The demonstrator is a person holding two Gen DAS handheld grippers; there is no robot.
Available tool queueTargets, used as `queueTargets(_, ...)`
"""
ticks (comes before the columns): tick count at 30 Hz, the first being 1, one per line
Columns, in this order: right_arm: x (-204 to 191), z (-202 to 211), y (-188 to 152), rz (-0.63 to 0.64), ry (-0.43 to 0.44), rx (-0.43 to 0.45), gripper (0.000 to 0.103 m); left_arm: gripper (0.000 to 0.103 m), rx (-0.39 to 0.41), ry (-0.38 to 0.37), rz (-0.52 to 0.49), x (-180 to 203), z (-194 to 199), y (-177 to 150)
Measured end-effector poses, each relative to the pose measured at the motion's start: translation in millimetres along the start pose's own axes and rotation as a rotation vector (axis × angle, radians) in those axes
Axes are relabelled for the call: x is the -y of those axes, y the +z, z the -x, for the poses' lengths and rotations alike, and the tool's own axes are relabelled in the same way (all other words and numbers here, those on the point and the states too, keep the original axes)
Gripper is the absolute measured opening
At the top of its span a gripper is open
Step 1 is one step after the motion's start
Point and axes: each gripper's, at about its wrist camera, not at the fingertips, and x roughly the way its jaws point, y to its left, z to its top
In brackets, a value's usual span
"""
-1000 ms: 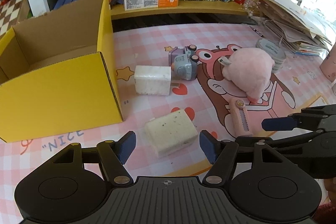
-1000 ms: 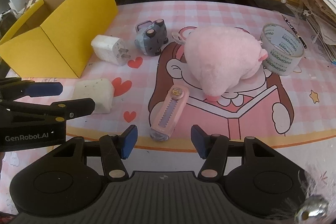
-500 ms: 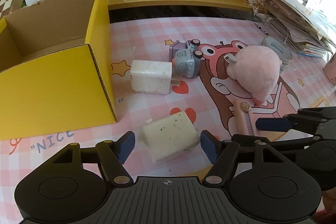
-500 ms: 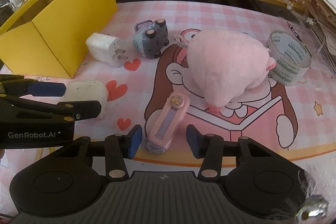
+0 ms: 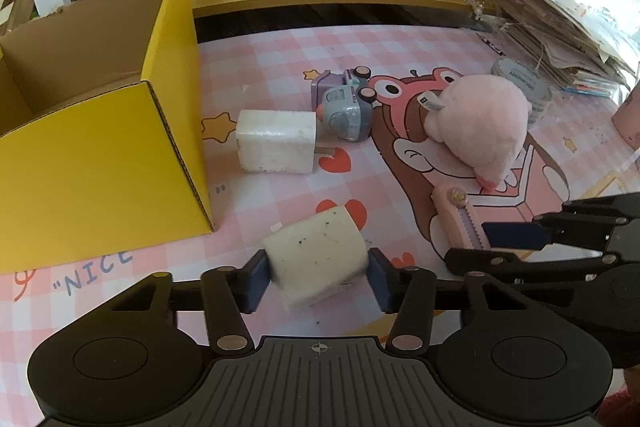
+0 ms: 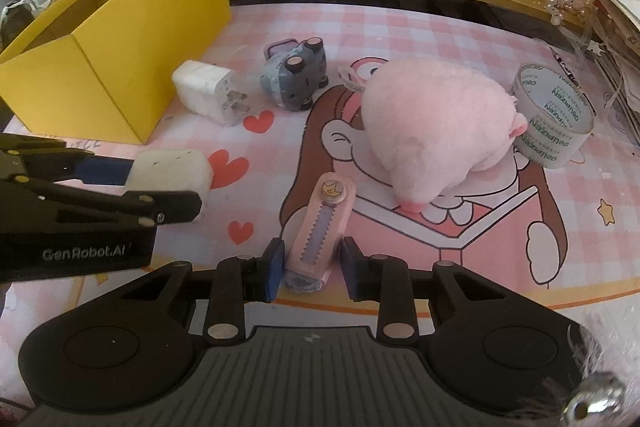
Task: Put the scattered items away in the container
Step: 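Close left gripper on the soap bar while right gripper closes on the pink tube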
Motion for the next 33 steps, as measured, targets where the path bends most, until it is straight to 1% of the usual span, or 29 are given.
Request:
queueTargets(4, -0.2, 6.0, -0.6, -0.013, 0.014, -0.001, 0.027, 0.044, 0.002, -0.018, 0.02, -2.0, 6.7, -1.9)
queueTargets(7, 1.2, 11.9, -2.6, -0.041, 0.027, -0.005, 0.027, 0.042, 0.021, -0.022, 0.018, -1.2, 15.6, -2.7)
queueTargets(17, 2.8, 34.7, -11.4, -0.117, 0.059, -0.003, 0.024, 0.042, 0.086, -0.023, 0.004, 4.4, 51.6, -8.6)
queueTargets(23, -2.1, 52.1, -16.3, -0.105, 0.059, 0.035, 0.024, 0.041, 0.127, -0.014, -0.003, 7.4, 73.1, -16.4)
queueTargets(33, -6.1, 77.9, -23.7, -0.098, 0.051, 0.098, 0.024, 0.04, 0.18, 0.001, 0.022, 5.5, 100.4, -30.7)
